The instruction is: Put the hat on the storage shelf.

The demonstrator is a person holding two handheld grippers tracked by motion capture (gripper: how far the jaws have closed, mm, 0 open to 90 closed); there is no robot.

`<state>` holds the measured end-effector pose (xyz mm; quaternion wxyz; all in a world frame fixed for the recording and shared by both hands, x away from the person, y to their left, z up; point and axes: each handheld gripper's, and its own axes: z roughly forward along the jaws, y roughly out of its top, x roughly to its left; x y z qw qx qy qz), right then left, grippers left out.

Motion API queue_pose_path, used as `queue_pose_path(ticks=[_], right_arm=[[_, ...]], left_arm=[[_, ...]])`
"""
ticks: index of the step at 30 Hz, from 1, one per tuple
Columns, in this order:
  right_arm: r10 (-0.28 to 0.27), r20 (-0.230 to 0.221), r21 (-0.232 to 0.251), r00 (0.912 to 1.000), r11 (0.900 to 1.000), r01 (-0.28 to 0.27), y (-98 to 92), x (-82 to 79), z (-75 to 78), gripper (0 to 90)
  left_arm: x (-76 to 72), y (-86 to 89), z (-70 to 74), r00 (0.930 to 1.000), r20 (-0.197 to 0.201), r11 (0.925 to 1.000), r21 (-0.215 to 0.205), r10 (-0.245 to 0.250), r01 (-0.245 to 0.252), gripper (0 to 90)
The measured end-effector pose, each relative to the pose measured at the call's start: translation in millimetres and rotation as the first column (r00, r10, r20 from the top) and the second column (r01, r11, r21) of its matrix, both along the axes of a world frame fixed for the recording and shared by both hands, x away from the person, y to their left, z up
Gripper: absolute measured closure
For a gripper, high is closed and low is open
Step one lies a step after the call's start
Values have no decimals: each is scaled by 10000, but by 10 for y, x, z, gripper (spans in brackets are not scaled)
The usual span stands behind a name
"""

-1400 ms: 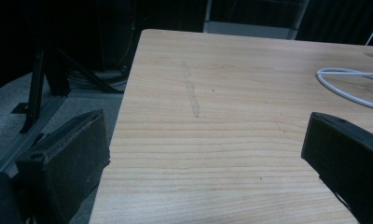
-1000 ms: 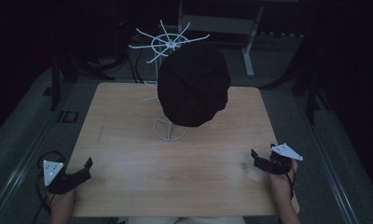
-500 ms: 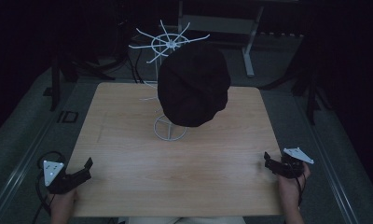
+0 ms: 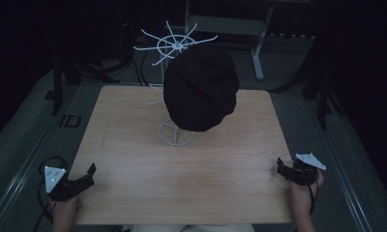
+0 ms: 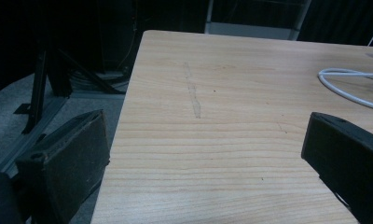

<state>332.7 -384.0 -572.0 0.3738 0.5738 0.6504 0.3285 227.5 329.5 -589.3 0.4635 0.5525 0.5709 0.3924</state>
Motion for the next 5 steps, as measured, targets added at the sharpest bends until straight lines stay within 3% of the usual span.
queue_pose_path(ticks=[5], right_arm=[[-7, -47, 70, 10000, 10000, 8, -8, 4, 0, 126]], left_arm=[[0, 0, 0, 10000, -5, 10000, -3, 3, -3, 14]])
